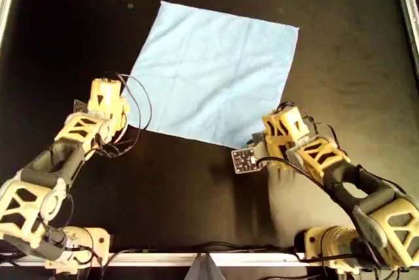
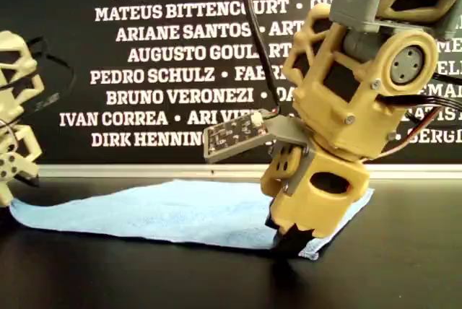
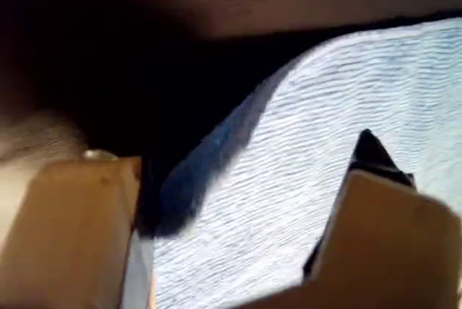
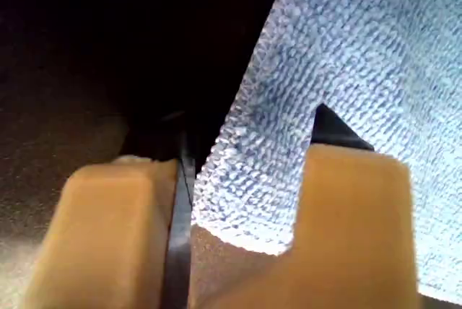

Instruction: Fold a cloth

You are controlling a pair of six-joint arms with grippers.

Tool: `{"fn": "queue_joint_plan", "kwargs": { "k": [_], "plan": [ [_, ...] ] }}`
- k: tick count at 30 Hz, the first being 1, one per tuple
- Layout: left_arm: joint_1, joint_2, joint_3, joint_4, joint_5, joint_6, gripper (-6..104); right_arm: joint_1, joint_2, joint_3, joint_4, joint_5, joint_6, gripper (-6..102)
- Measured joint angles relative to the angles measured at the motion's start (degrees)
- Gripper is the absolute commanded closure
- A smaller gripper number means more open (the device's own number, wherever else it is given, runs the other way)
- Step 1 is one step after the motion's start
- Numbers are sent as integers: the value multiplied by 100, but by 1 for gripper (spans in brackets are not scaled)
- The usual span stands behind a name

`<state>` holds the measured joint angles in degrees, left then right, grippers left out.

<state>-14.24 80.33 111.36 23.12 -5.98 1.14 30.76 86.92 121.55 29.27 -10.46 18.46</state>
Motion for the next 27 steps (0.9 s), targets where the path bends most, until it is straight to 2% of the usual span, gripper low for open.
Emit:
{"fn": "queue_joint_plan", "kwargs": {
  "k": [9,17,23,25,27],
  "plan": [
    [0,-62,-18,0,0,0,7,-35,0,0,0,53,0,30],
    [0,-62,-18,0,9,0,7,-158,0,-35,-26,624,9,30],
    [-9,-62,35,-44,18,0,7,-158,-18,-35,-26,721,9,30],
    [-9,-62,35,-53,18,0,7,-158,-18,-44,-26,721,9,33],
    [-9,-62,35,-53,18,18,11,-158,-18,-44,-26,721,9,40]
  ]
}}
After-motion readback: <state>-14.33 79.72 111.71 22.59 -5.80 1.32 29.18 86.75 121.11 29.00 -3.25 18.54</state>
